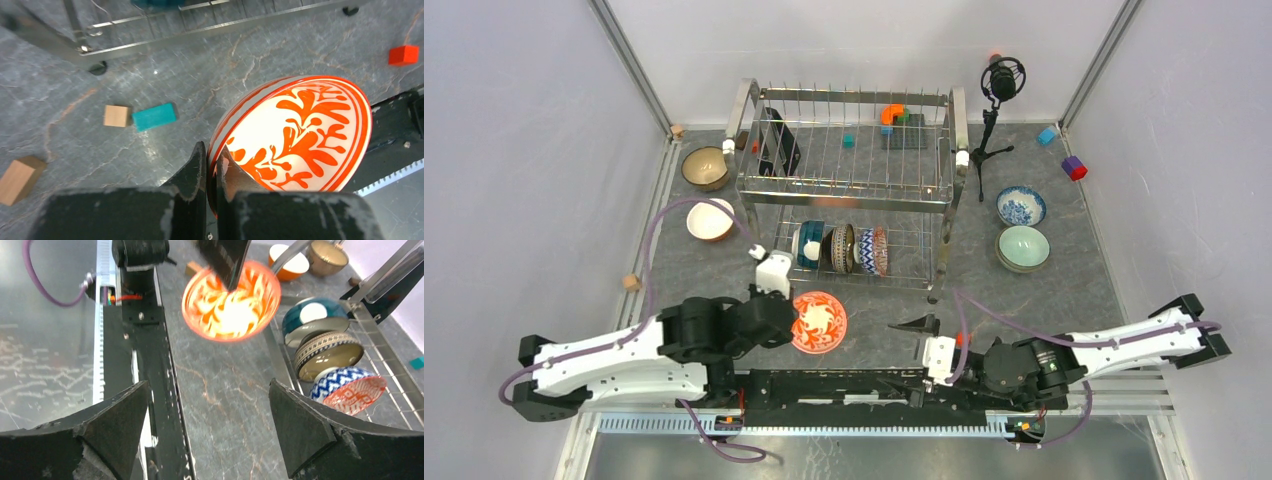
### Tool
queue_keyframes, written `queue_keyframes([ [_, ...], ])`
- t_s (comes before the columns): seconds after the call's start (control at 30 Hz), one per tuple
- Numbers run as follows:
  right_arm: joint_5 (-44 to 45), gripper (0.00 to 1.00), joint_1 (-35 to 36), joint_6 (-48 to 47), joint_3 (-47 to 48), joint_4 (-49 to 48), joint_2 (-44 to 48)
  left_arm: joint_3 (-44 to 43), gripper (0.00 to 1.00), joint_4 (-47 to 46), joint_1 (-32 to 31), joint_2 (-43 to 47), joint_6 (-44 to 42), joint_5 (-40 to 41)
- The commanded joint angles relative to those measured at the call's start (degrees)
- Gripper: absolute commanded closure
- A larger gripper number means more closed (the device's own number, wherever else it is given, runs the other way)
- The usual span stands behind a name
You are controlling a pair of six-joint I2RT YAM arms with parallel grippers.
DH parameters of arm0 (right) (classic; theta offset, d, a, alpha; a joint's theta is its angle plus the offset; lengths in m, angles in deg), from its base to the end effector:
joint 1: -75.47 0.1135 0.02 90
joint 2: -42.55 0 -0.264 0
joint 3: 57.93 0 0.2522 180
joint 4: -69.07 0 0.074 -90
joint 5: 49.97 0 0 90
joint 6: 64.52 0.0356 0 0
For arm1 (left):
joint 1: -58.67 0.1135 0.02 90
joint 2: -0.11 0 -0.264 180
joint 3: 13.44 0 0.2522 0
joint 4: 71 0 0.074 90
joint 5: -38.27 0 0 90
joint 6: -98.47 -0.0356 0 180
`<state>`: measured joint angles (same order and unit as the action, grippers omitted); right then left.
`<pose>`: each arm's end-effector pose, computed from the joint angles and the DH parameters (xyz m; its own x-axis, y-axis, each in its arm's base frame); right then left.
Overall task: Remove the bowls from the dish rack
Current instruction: Place the bowl with the bowl.
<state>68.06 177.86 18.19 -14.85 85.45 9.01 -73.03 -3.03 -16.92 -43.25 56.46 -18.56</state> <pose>-0.0166 0.1534 0.2886 0.1474 -0.1492 -0.9778 -0.9512 0.2494 -0.1815 0.0523 -0.1254 0.2837 -0.6705 0.1104 -0.7336 0.3410 0.9241 -0.1726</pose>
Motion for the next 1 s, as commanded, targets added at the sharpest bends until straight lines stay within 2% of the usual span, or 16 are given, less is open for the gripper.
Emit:
queue_keyframes([
  [0.0,-0.03,0.06,0.35,1.3,-4.6,-4.19,0.88,-6.24,0.98,4.78,-0.2,4.43,1.73,8.18],
  [0.1,1.2,0.06,0.3,1.55,-7.04,-5.77,0.54,-9.23,0.98,10.47,-0.21,3.9,1.84,10.68],
  [0.23,6.44,0.06,0.34,2.98,-9.77,-7.44,-0.29,-15.08,0.98,23.27,-0.25,-0.92,6.32,14.48],
  [0.37,9.53,0.06,0.3,4.38,-12.53,-10.68,-1.26,-17.9,0.98,26.58,-0.23,-4.23,6.92,16.74],
  [0.5,8.88,0.06,0.33,4.8,-13.13,-12.76,-4.65,-20.02,0.98,34.59,-0.22,-6.98,14.74,23.53],
  [0.6,8.49,0.06,0.35,4.92,-13.23,-14.17,-7.76,-21.59,0.98,40.04,-0.24,-5.87,20.38,26.23],
  [0.77,7.48,0.07,0.35,4.57,-13.55,-17.99,-12.9,-21.96,0.98,40.14,0.86,0.8,20.02,29.18],
  [0.97,5.52,0.07,0.35,4.54,-13.0,-21.86,-18.91,-22.45,0.98,40.1,8.32,0.64,17.14,34.16],
])
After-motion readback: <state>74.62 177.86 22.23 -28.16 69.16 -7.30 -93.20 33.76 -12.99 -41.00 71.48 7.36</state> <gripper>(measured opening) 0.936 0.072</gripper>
